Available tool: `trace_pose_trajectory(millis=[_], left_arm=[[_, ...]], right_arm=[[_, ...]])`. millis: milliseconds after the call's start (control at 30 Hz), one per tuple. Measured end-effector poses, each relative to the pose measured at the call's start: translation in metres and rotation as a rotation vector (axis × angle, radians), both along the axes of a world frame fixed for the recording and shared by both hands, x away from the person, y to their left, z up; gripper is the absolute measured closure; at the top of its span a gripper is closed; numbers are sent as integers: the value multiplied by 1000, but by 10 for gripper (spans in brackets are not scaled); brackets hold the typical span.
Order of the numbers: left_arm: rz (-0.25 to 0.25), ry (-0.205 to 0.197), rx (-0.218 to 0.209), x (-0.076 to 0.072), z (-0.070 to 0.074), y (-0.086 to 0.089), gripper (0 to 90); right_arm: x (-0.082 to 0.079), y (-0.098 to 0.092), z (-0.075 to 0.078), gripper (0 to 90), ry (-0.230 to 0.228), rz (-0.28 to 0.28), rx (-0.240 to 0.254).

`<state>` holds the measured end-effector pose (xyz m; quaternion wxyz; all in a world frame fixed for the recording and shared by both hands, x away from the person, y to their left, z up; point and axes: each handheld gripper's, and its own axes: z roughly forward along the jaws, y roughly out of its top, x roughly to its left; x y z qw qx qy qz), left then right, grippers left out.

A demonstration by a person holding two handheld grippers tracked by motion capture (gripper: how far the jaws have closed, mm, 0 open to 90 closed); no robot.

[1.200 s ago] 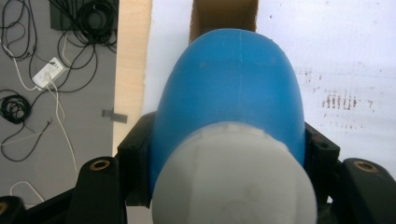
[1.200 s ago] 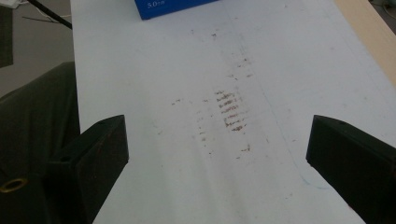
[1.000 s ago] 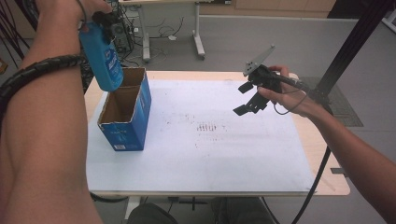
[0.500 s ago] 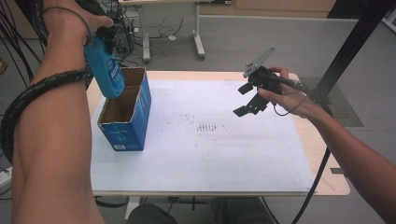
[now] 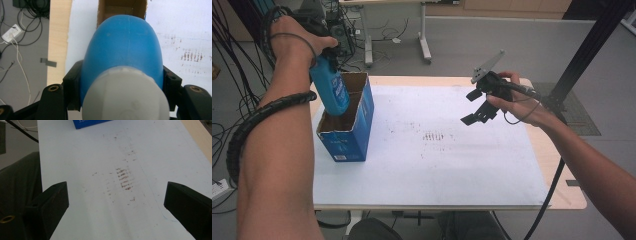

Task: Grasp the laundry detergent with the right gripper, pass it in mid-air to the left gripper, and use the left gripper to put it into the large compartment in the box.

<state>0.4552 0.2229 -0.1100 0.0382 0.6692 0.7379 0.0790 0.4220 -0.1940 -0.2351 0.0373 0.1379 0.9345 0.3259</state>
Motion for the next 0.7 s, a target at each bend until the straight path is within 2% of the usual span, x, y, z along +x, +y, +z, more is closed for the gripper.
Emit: trace_pose_trajectory(millis=[700], left_arm=[[-4,4,17,2,-64,1,368]], right_arm=[[1,4,-4,59,8,4,-15]])
